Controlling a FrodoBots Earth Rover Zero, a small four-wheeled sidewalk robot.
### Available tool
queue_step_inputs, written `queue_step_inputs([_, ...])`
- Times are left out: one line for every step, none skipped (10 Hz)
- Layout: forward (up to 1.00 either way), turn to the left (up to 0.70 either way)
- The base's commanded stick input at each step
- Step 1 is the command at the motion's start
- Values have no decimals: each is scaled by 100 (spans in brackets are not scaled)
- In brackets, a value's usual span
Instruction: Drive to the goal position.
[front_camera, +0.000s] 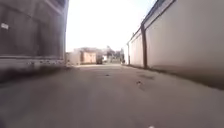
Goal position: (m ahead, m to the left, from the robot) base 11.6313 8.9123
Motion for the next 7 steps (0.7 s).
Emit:
queue_step_inputs([100,0])
queue_step_inputs([100,0])
queue_step_inputs([100,0])
queue_step_inputs([100,0])
queue_step_inputs([100,0])
queue_step_inputs([100,0])
queue_step_inputs([100,0])
